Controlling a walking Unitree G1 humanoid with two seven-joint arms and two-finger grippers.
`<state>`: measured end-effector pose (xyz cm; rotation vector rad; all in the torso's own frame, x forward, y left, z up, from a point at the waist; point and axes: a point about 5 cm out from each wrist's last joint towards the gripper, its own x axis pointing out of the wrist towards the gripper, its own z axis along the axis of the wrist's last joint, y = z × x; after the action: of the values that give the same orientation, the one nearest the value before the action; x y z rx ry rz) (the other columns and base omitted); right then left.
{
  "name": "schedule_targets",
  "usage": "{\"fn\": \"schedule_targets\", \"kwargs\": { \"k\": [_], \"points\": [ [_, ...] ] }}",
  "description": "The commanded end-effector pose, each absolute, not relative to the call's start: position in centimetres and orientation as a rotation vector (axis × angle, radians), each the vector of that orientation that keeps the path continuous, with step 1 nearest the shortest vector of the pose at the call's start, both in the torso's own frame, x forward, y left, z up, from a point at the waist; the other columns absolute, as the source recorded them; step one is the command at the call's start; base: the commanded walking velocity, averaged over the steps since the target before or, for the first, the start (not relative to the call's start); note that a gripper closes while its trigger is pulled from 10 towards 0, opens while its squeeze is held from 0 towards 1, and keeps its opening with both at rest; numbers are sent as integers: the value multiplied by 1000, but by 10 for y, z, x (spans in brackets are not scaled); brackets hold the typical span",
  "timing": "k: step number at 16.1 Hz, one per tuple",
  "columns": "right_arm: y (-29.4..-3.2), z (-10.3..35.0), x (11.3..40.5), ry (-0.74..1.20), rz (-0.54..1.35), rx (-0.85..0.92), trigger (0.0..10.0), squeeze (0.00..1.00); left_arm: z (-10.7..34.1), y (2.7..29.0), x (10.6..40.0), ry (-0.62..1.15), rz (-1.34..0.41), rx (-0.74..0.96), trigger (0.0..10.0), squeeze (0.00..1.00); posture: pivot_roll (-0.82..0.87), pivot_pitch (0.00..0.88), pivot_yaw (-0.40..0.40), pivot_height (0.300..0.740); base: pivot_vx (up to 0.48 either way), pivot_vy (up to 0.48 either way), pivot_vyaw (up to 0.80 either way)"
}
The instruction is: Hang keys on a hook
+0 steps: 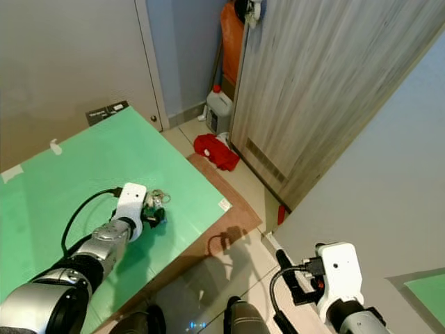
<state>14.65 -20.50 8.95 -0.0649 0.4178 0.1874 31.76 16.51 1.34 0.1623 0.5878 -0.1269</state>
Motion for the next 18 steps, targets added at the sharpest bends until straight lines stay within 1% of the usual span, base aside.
{"fn": "schedule_targets", "kwargs": {
  "k": [1,2,8,12,13,14,15,16,18],
  "points": [
    [-210,93,143,423,168,-71,10000,0,1,174,306,669,-101,130,10000,0,-434,233,-12,740,0,0,0],
    [-210,94,143,424,166,-72,10000,0,0,176,305,685,-100,116,0,0,-434,230,-10,740,0,0,0],
    [-207,92,146,431,169,-70,10000,0,-2,183,302,729,-80,85,0,0,-418,221,-3,740,0,0,0],
    [-200,89,160,405,180,-50,10000,0,6,179,310,651,-82,82,0,0,-378,187,19,740,0,0,0],
    [-197,87,166,396,187,-43,10000,0,9,176,312,621,-89,78,0,0,-353,165,24,740,0,0,0],
    [-191,83,180,375,208,-30,10000,0,13,163,316,561,-141,77,0,0,-298,127,36,740,0,0,0],
    [-188,82,187,363,216,-24,10000,0,15,157,317,535,-164,73,0,0,-282,115,39,740,0,0,0],
    [-183,80,198,348,228,-15,10000,0,17,151,318,506,-190,71,0,0,-244,84,43,740,0,0,0],
    [-174,80,218,311,258,0,10000,0,24,145,322,443,-222,57,0,0,-182,38,47,740,0,0,0]
  ]
}}
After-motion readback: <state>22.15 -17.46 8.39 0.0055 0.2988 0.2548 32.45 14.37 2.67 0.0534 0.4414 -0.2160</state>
